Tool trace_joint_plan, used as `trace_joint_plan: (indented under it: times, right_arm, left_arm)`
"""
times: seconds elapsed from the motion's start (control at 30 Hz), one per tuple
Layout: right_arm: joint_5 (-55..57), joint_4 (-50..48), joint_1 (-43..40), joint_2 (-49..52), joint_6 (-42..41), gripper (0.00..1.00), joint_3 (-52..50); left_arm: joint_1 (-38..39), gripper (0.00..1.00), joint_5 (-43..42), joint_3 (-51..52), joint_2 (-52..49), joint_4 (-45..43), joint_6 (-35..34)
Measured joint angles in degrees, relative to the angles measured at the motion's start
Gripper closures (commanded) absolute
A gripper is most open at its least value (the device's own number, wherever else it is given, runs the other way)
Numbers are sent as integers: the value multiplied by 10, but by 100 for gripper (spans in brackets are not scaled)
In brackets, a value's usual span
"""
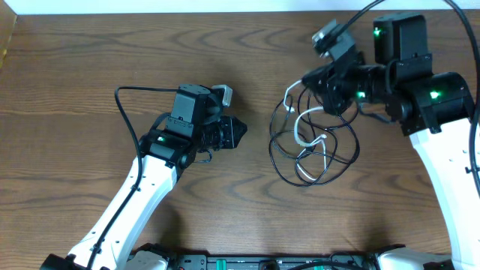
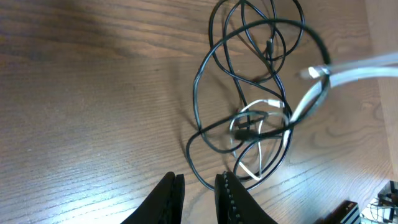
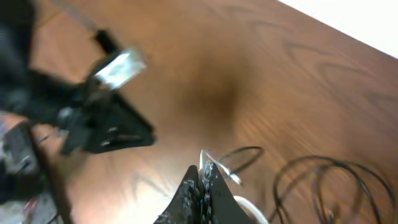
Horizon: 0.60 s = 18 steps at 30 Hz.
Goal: Untangle cables
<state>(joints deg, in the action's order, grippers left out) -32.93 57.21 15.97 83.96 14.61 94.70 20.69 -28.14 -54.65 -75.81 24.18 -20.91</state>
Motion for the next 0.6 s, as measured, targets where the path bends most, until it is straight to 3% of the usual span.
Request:
trace_joint_plan:
  times: [0.1,0.23,0.3,0.47,0.6]
  right_arm:
    - [31,-1,2,0,-5,99,0]
    - [152,-10,1,0,-75,99,0]
    - [136,-11,-1,0,-71,99,0]
    - [-24,-1,1,0,6,99,0]
    - [-53,0,1,0,15,99,0]
  left_arm:
    - [0,78,0,0,0,0,0]
    - [0,78,0,0,0,0,0]
    - [0,78,0,0,0,0,0]
    - [0,78,0,0,0,0,0]
    - [0,78,0,0,0,0,0]
